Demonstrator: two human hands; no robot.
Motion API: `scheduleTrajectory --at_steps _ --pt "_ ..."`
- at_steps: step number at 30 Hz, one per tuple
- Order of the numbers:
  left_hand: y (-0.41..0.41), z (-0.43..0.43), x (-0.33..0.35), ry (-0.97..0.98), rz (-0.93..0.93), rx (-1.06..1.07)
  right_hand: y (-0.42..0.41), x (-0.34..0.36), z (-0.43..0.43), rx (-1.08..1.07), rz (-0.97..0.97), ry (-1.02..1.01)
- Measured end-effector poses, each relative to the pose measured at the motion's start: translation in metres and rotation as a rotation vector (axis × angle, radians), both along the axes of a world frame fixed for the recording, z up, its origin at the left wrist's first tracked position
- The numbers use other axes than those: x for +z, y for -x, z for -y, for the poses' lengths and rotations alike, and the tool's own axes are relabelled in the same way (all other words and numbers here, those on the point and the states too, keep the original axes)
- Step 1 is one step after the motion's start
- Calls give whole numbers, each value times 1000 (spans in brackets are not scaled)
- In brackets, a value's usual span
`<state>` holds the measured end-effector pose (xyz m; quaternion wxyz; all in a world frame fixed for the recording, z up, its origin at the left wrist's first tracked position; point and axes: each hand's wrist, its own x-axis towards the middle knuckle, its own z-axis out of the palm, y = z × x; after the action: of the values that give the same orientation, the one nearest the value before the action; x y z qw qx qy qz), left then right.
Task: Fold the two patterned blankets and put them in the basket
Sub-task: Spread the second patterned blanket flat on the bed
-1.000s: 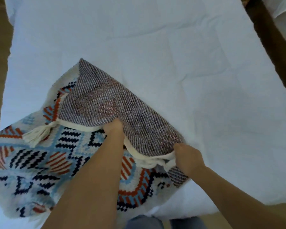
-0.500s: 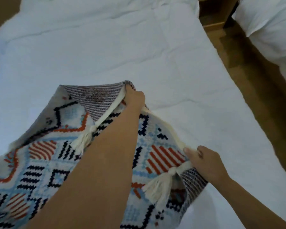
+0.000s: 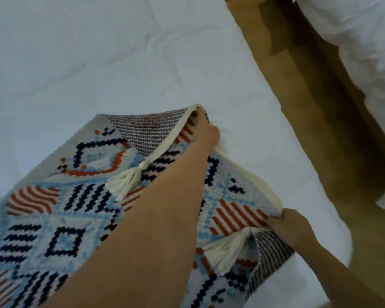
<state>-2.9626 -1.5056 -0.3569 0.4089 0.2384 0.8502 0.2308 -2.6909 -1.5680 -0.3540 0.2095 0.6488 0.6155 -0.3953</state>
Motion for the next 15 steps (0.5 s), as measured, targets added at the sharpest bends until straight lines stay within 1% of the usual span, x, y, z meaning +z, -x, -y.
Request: scheduleTrajectory --at_steps 2,4,6,7,10,15 --pt "-23 5 -9 6 122 -52 -11 -5 -2 -14 88 -6" --pt "-32 18 -6 20 264 -153 -18 -10 0 38 171 -6" --pt "-32 27 -10 -10 244 -155 -17 -14 4 142 236 -64" --pt "-31 33 -11 -14 236 -149 -12 -14 6 170 227 -126" --pt "-19 47 -12 -37 182 -196 13 -13 11 243 85 -311" --pt "1 73 -9 17 80 -276 75 -10 23 435 -112 -330"
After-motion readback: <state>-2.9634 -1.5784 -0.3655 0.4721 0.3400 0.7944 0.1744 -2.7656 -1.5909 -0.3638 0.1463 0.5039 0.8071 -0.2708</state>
